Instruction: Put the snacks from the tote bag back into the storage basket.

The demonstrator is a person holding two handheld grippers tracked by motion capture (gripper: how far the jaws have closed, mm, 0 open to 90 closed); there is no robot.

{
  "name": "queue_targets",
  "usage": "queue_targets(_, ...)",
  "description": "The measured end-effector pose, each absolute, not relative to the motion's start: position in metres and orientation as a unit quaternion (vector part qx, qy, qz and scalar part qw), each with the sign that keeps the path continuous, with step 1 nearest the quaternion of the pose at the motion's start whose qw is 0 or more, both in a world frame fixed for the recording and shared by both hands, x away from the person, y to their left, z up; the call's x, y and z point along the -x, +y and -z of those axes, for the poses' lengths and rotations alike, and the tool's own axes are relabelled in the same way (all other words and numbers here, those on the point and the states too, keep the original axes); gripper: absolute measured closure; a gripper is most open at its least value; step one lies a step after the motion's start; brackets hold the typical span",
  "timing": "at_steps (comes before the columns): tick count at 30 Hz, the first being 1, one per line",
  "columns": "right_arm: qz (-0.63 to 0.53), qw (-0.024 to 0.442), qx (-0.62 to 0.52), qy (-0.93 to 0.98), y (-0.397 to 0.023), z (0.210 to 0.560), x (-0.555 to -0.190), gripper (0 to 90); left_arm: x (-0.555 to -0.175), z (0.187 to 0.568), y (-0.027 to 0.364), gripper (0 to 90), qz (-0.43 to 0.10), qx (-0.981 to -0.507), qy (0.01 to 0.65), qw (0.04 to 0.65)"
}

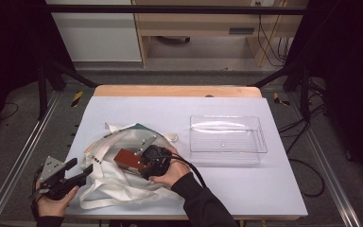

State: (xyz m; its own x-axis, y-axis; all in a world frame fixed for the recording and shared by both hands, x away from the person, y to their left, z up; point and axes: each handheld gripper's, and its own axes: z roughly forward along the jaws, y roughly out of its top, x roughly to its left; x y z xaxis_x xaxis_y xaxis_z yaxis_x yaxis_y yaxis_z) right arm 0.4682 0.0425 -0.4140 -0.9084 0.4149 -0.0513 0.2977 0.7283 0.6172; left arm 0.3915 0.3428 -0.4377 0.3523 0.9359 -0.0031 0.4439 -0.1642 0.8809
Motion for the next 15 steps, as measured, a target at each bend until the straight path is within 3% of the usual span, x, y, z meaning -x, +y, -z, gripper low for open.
queue_targets(9, -0.305, 0.101, -0.190, 0.928, 0.0489, 0.4198, -0.4683, 42.6, -0.3918, 0.4379, 0.3423, 33.8, -0.289, -0.708, 0.487, 0.420)
queue_targets(15, -0.306, 0.093, -0.200, 0.926, 0.0534, 0.4215, -0.4710, 34.7, -0.3921, 0.4382, 0.3419, 33.7, -0.287, -0.710, 0.487, 0.419)
